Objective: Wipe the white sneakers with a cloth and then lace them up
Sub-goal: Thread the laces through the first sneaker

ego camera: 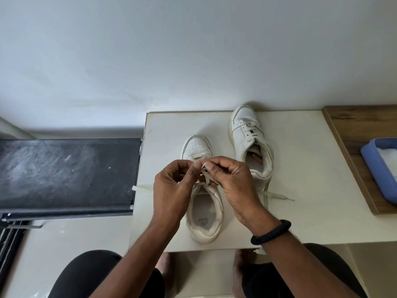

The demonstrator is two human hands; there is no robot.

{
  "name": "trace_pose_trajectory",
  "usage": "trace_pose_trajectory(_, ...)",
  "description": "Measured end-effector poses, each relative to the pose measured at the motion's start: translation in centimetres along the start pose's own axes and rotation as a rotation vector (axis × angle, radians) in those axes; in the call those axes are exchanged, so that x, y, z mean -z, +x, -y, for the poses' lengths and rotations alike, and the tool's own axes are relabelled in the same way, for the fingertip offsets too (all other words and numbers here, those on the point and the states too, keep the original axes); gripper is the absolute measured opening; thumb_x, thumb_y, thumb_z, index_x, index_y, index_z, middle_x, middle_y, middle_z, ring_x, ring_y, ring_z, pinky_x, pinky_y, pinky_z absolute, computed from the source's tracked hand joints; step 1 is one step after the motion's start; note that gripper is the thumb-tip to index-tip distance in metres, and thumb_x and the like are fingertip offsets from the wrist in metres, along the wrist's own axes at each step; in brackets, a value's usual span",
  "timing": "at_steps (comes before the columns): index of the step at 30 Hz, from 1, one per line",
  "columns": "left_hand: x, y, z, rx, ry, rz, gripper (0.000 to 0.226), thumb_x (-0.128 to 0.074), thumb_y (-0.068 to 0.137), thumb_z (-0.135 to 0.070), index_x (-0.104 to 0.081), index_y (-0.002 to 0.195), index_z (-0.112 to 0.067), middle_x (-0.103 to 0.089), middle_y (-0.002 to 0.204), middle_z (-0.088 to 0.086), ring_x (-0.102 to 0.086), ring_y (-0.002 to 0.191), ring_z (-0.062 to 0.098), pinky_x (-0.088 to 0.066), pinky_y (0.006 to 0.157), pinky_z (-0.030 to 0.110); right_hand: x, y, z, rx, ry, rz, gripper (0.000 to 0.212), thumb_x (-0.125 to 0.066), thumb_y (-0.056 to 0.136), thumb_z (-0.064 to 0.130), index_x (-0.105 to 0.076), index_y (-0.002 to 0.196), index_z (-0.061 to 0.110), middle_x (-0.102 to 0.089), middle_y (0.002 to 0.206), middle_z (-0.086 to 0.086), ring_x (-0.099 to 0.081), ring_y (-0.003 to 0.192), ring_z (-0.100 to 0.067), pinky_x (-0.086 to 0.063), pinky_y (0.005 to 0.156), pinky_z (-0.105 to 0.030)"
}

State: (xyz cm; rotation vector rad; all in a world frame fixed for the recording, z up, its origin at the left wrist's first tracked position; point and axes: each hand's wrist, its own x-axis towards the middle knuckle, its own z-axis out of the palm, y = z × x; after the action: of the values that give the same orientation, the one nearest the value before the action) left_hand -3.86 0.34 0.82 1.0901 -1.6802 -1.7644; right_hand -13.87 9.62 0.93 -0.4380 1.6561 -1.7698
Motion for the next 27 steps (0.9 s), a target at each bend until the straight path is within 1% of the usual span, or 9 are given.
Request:
trace_pose_trajectory(3,-0.1,0.0,0.3,-0.076,0.143,-0.004,0.018,-0.069,0.095,-0.033,-0.071,0.086,-0.018,-0.075,0.076,-0.003,-0.07,0.074,0.01,-0.053,0.067,0.021,-0.3,0.2,-0.3,0.009,-0.053,-0.069,0.015,-0.064,0.094,0.002,-0.077,0.096,0.009,-0.078,0.09,-0.005,-0.075,0.087,-0.015,-0.059,0.07,-0.024)
trace_pose_trajectory(6,-0.1,0.1,0.5,-0.177,0.236,0.013,0.014,-0.064,0.098,-0.029,-0.066,0.089,-0.019,-0.07,0.077,-0.008,-0.066,0.075,0.005,-0.049,0.065,0.017,-0.6,0.4,-0.8,0.02,-0.14,-0.134,0.009,-0.068,0.093,0.008,-0.073,0.096,0.015,-0.078,0.086,-0.006,-0.076,0.081,-0.021,-0.063,0.073,-0.045)
trace_pose_trajectory(7,-0.1,0.2,0.6,-0.212,0.254,0.02,0.013,-0.064,0.098,-0.027,-0.065,0.09,-0.018,-0.069,0.077,-0.009,-0.065,0.076,0.004,-0.046,0.063,0.015,-0.7,0.4,-1.0,0.022,-0.156,-0.155,0.008,-0.07,0.092,0.01,-0.071,0.095,0.017,-0.077,0.083,-0.006,-0.076,0.078,-0.023,-0.063,0.072,-0.049)
trace_pose_trajectory(11,0.1,0.5,0.8,-0.289,0.29,0.019,0.011,-0.064,0.098,-0.024,-0.064,0.091,-0.016,-0.068,0.081,-0.01,-0.065,0.081,0.004,-0.043,0.063,0.011,-0.8,0.6,-1.3,0.021,-0.183,-0.148,0.007,-0.071,0.091,0.015,-0.075,0.089,0.021,-0.077,0.084,-0.002,-0.075,0.081,-0.021,-0.062,0.078,-0.053)
trace_pose_trajectory(14,0.2,0.7,1.0,-0.302,0.294,-0.001,0.011,-0.066,0.097,-0.025,-0.065,0.09,-0.017,-0.068,0.082,-0.01,-0.065,0.082,0.006,-0.042,0.064,0.011,-0.7,0.5,-1.4,0.011,-0.226,-0.096,0.012,-0.068,0.09,0.017,-0.078,0.092,0.023,-0.077,0.093,0.002,-0.074,0.092,-0.019,-0.06,0.086,-0.051)
trace_pose_trajectory(17,0.2,0.9,1.1,-0.31,0.295,-0.027,0.01,-0.067,0.097,-0.023,-0.066,0.09,-0.016,-0.069,0.082,-0.009,-0.065,0.082,0.005,-0.042,0.064,0.012,-0.4,0.4,-1.2,0.006,-0.27,-0.071,0.014,-0.069,0.089,0.009,-0.079,0.091,0.017,-0.074,0.103,0.005,-0.071,0.099,-0.012,-0.059,0.091,-0.043)
trace_pose_trajectory(21,0.4,0.9,1.0,-0.311,0.306,-0.036,0.008,-0.068,0.096,-0.021,-0.066,0.089,-0.018,-0.069,0.082,-0.011,-0.065,0.082,0.002,-0.042,0.063,0.011,0.0,0.3,-0.6,0.018,-0.285,-0.019,0.009,-0.076,0.086,0.011,-0.079,0.094,0.013,-0.07,0.109,0.004,-0.07,0.094,-0.009,-0.058,0.085,-0.03)
trace_pose_trajectory(24,0.5,0.9,1.1,-0.307,0.304,-0.03,0.008,-0.068,0.096,-0.02,-0.066,0.088,-0.019,-0.068,0.079,-0.011,-0.064,0.078,0.003,-0.042,0.062,0.013,-0.2,0.1,-0.8,0.07,-0.458,0.008,0.015,-0.081,0.083,0.016,-0.078,0.097,0.014,-0.066,0.114,0.006,-0.07,0.089,-0.008,-0.058,0.08,-0.029)
trace_pose_trajectory(27,0.5,1.0,1.1,-0.306,0.301,-0.023,0.009,-0.068,0.096,-0.021,-0.067,0.088,-0.018,-0.067,0.077,-0.011,-0.063,0.075,0.004,-0.039,0.06,0.012,-0.4,0.1,-1.2,0.141,-0.515,-0.019,0.008,-0.076,0.088,0.015,-0.078,0.095,0.013,-0.066,0.11,0.008,-0.067,0.097,-0.006,-0.059,0.08,-0.029)
